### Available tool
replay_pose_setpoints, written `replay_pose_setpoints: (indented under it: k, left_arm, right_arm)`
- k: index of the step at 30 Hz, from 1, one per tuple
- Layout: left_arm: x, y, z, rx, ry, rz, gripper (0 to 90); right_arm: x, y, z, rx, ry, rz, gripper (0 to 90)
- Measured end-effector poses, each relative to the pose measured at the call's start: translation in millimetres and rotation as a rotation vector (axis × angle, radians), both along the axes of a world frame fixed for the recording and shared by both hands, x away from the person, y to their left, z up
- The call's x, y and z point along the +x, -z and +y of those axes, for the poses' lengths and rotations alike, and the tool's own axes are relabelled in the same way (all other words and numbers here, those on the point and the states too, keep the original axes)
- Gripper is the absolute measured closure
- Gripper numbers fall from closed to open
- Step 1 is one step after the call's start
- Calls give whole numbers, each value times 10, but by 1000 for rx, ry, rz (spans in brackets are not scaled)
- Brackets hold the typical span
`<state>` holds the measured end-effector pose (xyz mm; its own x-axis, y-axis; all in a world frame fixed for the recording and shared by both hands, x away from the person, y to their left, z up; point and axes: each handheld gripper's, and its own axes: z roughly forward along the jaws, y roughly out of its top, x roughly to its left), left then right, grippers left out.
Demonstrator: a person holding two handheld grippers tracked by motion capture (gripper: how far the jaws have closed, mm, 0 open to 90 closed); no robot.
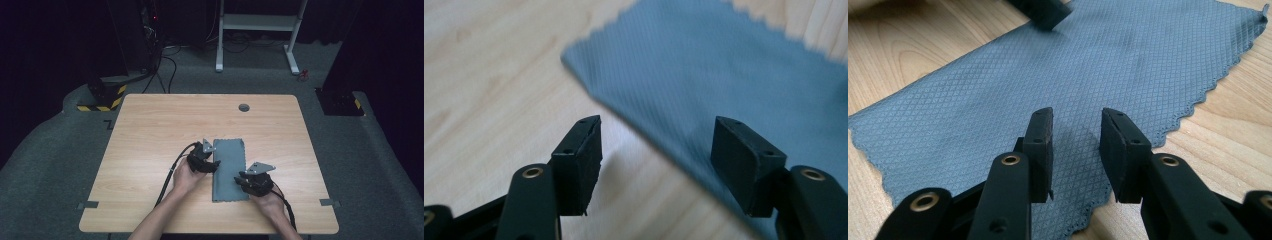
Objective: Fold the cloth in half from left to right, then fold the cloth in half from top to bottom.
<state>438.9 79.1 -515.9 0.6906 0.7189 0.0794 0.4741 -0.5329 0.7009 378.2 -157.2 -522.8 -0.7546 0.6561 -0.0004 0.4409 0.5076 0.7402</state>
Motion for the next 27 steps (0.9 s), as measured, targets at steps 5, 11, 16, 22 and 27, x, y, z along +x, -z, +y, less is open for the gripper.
replay_pose_setpoints:
  k: [5,11,16,22,27]
  left_arm:
    - [7,22,126,-48,-44,29,370]
    - [-167,-21,144,-87,-29,32,373]
    - [-372,-9,66,-86,15,49,368]
    - [-467,52,91,-83,5,35,369]
    - [-506,53,130,-84,-4,32,371]
  right_arm:
    - [0,1,1,1,0,0,667]
    - [-3,1,4,2,1,-1,661]
    - [-4,0,4,1,-2,1,659]
    - [-2,0,2,2,-3,2,657]
    - [-7,-2,4,0,1,3,649]
